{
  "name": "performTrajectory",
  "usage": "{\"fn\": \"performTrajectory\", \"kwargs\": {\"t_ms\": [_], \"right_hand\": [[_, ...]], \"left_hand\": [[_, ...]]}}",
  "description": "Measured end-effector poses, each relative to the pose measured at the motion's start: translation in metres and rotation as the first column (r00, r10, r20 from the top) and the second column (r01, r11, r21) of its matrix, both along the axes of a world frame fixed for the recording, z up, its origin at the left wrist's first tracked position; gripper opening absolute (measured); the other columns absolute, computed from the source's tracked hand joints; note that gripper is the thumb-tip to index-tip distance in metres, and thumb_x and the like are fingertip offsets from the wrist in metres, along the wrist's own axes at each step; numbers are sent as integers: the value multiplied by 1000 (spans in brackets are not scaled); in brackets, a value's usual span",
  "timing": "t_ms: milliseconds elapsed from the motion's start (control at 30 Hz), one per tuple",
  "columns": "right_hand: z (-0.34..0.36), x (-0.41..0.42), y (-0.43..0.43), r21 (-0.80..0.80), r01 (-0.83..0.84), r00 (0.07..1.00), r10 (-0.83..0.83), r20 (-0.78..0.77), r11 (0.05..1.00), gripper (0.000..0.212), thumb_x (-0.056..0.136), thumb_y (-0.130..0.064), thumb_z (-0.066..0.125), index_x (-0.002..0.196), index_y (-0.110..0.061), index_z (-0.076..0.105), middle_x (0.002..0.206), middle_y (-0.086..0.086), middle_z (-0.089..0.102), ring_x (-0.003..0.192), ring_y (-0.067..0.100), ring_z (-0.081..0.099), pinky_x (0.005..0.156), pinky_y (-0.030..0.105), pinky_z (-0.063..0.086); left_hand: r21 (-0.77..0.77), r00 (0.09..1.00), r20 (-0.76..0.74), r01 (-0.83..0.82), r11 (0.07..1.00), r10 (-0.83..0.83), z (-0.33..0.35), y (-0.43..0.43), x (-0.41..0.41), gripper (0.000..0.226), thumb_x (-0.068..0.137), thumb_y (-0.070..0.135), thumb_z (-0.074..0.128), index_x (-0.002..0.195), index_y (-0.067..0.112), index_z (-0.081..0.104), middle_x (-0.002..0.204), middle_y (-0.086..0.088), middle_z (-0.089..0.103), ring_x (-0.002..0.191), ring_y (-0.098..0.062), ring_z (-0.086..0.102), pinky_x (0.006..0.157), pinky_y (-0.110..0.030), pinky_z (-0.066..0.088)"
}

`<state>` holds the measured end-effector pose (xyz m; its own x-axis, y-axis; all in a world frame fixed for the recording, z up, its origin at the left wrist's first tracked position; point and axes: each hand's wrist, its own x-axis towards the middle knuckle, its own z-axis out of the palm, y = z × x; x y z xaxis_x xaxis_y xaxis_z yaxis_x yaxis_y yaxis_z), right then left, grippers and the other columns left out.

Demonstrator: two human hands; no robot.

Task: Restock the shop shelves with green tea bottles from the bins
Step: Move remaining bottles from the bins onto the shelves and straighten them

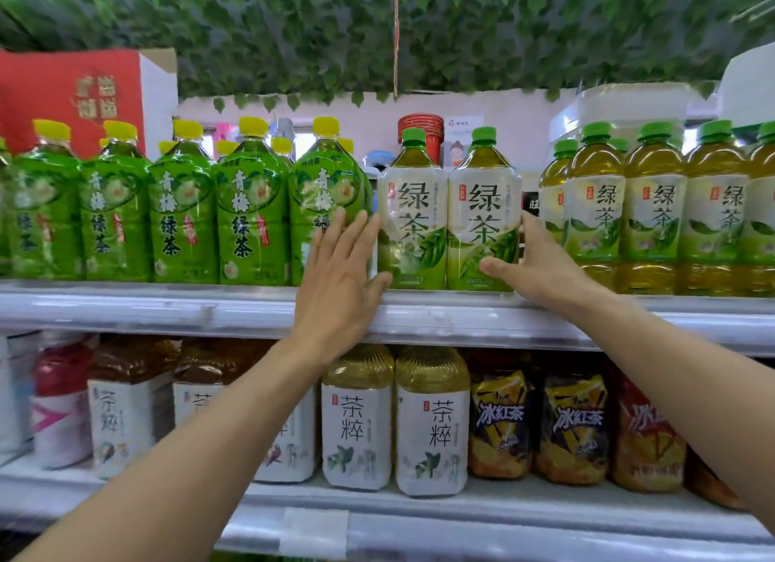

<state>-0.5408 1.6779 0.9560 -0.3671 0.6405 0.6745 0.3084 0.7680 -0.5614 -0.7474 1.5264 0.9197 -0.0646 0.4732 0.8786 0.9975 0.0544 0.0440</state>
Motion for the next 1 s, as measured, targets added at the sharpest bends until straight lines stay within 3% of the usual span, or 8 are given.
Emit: {"fn": "performTrajectory", "kwargs": {"t_ms": [200, 400, 467, 533, 600, 667, 833, 1000], "right_hand": [[-3, -6, -10, 77, 101, 995, -100, -16, 992, 70, 83, -26, 77, 138, -21, 33, 135, 2, 49, 125, 21, 46, 107, 42, 37], [-4, -34, -50, 310, 351, 936, -319, -152, 884, 80, 82, -14, 77, 145, -4, 28, 141, 19, 33, 130, 33, 31, 115, 43, 27], [-6, -59, -79, 475, 288, 958, -254, -137, 831, 73, 84, -15, 75, 144, -3, 35, 139, 18, 39, 124, 32, 40, 108, 35, 32], [-6, -90, -107, 530, 108, 989, -148, 32, 841, 62, 89, -21, 70, 143, -10, 41, 136, 10, 47, 112, 26, 54, 98, 42, 46], [-4, -122, -124, 479, 54, 981, -136, 137, 876, 62, 92, -31, 66, 146, -15, 41, 142, 7, 47, 118, 27, 56, 99, 51, 48], [-1, -150, -132, 385, 130, 976, -185, 111, 914, 74, 91, -38, 67, 151, -13, 32, 153, 10, 36, 137, 30, 41, 113, 48, 36], [-12, -179, -130, 255, 260, 957, -283, 60, 932, 107, 86, -38, 73, 158, -16, -2, 166, 10, 11, 147, 32, 26, 113, 44, 31], [-17, -182, -125, 165, 335, 939, -342, 21, 928, 107, 82, -41, 78, 157, -25, 4, 147, 14, 47, 130, 34, 49, 105, 43, 40]], "left_hand": [[63, 998, 67, -13, 998, 9, -24, -60, -49, 75, 98, 42, 56, 160, 22, 18, 166, 6, 13, 154, -12, -6, 126, -39, 2], [110, 992, 123, -19, 994, 6, -14, -78, -104, 76, 96, 38, 61, 159, 20, 22, 166, 2, 18, 155, -18, 2, 126, -44, 7], [121, 994, 106, -20, 992, 7, -4, -78, -119, 80, 94, 36, 66, 159, 21, 21, 166, 1, 18, 155, -19, 4, 126, -44, 7], [66, 998, 27, -51, 997, 50, 8, -76, -132, 84, 93, 38, 67, 159, 23, 19, 167, 0, 16, 155, -21, 5, 126, -46, 6], [-12, 993, -80, -85, 996, 84, 16, -72, -142, 87, 92, 42, 65, 160, 25, 14, 168, 0, 11, 155, -21, 3, 126, -45, 1], [-51, 989, -130, -76, 996, 69, 18, -69, -151, 87, 93, 46, 63, 160, 28, 11, 169, 0, 4, 155, -21, -1, 124, -43, -6], [-29, 991, -78, 110, 993, -112, 14, -65, -167, 85, 93, 38, 68, 160, 26, 16, 168, 3, 1, 155, -18, -1, 126, -43, -2], [-2, 992, -17, 127, 992, -127, 18, -61, -170, 99, 86, 42, 74, 161, 25, 11, 168, 7, -8, 153, -16, 2, 123, -33, 2]]}}
